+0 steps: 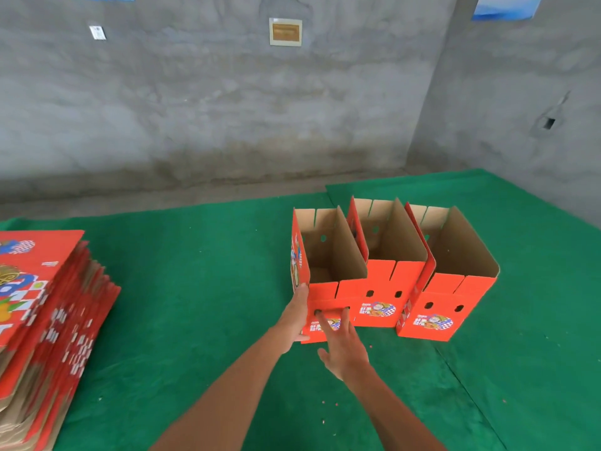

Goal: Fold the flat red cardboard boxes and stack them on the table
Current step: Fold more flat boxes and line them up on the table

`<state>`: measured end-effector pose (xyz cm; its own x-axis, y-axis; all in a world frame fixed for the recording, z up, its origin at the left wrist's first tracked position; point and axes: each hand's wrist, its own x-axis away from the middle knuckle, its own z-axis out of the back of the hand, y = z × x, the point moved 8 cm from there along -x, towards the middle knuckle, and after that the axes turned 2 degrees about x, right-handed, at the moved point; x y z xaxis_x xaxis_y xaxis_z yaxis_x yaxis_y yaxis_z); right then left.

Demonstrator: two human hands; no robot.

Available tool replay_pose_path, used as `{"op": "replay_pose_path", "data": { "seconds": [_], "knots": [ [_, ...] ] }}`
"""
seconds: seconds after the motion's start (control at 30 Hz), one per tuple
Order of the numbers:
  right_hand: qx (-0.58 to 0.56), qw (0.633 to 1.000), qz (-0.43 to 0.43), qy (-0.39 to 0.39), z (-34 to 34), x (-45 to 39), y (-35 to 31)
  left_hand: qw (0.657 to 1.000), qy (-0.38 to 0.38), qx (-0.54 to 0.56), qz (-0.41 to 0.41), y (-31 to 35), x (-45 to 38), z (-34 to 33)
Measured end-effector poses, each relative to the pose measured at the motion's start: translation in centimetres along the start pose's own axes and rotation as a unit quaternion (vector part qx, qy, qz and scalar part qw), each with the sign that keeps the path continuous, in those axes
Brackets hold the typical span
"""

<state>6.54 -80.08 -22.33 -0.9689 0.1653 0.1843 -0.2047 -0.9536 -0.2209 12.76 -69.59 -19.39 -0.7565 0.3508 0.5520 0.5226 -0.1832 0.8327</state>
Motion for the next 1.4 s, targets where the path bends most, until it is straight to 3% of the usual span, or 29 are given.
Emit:
{"op": "replay_pose_path", "data": {
  "seconds": [0.27, 0.4, 0.57, 0.7, 0.8, 0.9, 0.97, 1.17, 1.27, 1.4],
  "knots": [
    [0.005, 1.000, -0.004, 0.001, 1.1, -4.8, 0.9, 0.999, -0.005, 0.032, -0.011, 3.1, -4.5, -1.1],
    [0.001, 0.998, -0.041, 0.037, 2.3, -4.7, -1.1, 0.999, 0.019, 0.040, -0.013, 3.2, -3.8, 0.2],
    [-0.016, 0.993, 0.053, 0.108, 5.7, -4.6, -9.5, 0.985, 0.102, -0.057, -0.130, 5.0, -0.2, 6.6],
    [-0.018, 0.979, 0.143, 0.146, 8.1, -4.0, -19.1, 0.913, 0.249, -0.233, -0.223, 7.5, 6.2, 16.7],
    [-0.041, 0.967, 0.198, 0.155, 8.8, -2.8, -26.8, 0.818, 0.357, -0.374, -0.253, 8.2, 12.4, 25.9],
    [-0.104, 0.958, 0.238, 0.121, 8.2, -1.4, -34.3, 0.714, 0.460, -0.470, -0.242, 7.2, 19.6, 35.3],
    [-0.143, 0.953, 0.252, 0.086, 7.2, -0.4, -38.9, 0.690, 0.501, -0.480, -0.206, 5.8, 23.9, 41.4],
    [-0.166, 0.945, 0.281, 0.026, 3.9, 1.7, -49.1, 0.731, 0.515, -0.446, -0.055, 0.3, 31.2, 54.3],
    [-0.202, 0.942, 0.267, -0.012, 1.8, 2.3, -51.7, 0.743, 0.503, -0.441, -0.011, -1.6, 32.0, 56.7],
    [-0.239, 0.941, 0.236, -0.036, 0.0, 2.5, -53.1, 0.764, 0.422, -0.486, 0.047, -3.6, 30.8, 56.8]
  ]
}}
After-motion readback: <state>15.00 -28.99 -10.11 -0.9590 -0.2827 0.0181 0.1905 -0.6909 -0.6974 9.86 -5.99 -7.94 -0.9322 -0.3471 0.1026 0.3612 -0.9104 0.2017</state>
